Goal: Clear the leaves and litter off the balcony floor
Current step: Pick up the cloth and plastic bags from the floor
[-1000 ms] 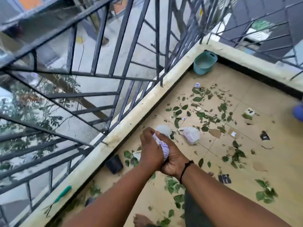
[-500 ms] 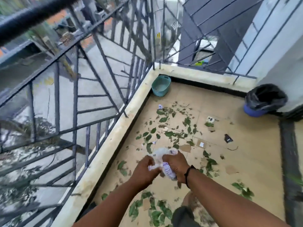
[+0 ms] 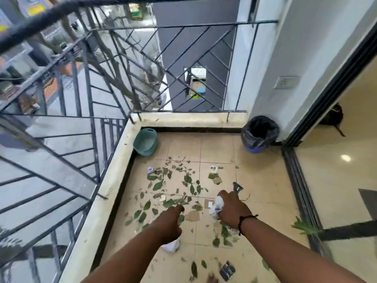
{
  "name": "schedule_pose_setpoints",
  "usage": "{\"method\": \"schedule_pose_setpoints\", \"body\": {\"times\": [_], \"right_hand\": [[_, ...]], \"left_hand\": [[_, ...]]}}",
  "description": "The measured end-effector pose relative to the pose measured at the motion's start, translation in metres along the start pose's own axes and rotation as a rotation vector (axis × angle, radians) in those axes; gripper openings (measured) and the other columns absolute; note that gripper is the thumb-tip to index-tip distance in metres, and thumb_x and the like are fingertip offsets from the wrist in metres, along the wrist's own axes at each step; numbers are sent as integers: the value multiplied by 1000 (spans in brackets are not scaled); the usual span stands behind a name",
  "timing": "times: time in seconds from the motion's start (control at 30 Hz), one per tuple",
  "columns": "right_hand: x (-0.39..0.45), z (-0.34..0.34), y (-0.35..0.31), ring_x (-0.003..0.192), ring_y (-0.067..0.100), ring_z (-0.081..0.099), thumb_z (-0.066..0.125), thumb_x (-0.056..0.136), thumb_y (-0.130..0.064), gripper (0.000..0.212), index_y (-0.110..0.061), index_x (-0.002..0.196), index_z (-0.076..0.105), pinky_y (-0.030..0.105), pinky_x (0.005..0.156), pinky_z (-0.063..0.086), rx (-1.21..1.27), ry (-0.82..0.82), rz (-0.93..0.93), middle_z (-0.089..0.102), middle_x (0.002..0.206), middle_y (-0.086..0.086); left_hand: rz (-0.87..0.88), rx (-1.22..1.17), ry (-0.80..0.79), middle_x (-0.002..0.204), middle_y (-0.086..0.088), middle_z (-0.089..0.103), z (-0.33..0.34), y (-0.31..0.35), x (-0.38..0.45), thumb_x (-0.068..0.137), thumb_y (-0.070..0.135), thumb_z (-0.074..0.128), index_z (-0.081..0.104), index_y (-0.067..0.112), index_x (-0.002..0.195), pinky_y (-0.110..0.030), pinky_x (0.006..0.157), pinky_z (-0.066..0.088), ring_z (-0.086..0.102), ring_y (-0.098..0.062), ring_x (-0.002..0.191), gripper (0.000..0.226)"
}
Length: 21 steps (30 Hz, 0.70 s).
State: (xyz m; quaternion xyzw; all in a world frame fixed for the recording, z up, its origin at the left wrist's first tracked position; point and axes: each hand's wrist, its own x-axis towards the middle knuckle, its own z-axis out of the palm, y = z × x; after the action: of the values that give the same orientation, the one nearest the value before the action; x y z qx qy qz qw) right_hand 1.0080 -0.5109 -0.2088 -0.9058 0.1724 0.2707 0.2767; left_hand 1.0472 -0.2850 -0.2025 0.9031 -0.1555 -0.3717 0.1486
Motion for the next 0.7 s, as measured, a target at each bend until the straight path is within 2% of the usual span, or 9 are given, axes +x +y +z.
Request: {"method": "schedule_pose_setpoints", "body": {"times": [0.07, 0.2, 0.3, 0.37, 0.5, 0.6, 0.7], "right_hand": [[4, -12, 8, 107, 36, 59, 55, 90, -26, 46, -24, 133, 39, 33, 78, 43, -13, 13, 14, 30, 142, 15], [19, -35, 17, 113, 36, 57, 53, 92, -25, 51, -22, 140, 34, 33, 87, 47, -77, 35, 60, 13, 156, 17], [36, -62, 18, 129, 35, 47, 52, 94, -28, 60, -20, 148, 27, 33, 98, 44, -124, 35, 84, 4, 161, 17], [49, -81, 17, 137, 32, 38, 53, 94, -30, 62, -18, 149, 25, 34, 103, 40, -179, 34, 85, 9, 160, 17], [80, -125, 12, 127, 30, 43, 53, 93, -29, 49, -15, 137, 36, 35, 91, 43, -266, 99, 92, 37, 141, 13], [99, -154, 5, 122, 29, 47, 51, 93, -37, 50, -16, 136, 37, 33, 86, 41, -243, 141, 136, 44, 134, 10], [113, -175, 0, 118, 29, 51, 51, 93, -36, 51, -18, 139, 35, 32, 81, 40, -217, 196, 187, 45, 135, 9]], "left_hand": [[75, 90, 16, 147, -7, 42, -11, 11, 17, 93, 11, 49, 32, 22, 149, -25, 98, 37, 44, -24, 130, 60], [162, 173, 24, 150, -7, 35, -39, 28, 64, 91, 11, 50, 32, 17, 150, -24, 105, 33, 36, -23, 135, 62], [227, 222, 23, 152, -7, 32, -61, 42, 103, 91, 15, 51, 28, 17, 151, -29, 110, 32, 32, -25, 138, 65], [282, 245, 34, 151, -6, 33, -78, 54, 129, 92, 15, 50, 29, 17, 151, -31, 111, 32, 33, -24, 138, 63], [406, 268, 14, 153, -6, 33, -120, 82, 176, 93, 14, 49, 28, 18, 152, -30, 110, 34, 36, -24, 136, 63], [434, 278, -21, 153, -7, 36, -152, 102, 200, 95, 19, 47, 22, 23, 154, -31, 105, 39, 43, -26, 133, 64], [443, 304, -38, 142, -8, 49, -179, 119, 225, 97, 25, 45, 20, 26, 153, -35, 96, 46, 55, -28, 120, 61]]}}
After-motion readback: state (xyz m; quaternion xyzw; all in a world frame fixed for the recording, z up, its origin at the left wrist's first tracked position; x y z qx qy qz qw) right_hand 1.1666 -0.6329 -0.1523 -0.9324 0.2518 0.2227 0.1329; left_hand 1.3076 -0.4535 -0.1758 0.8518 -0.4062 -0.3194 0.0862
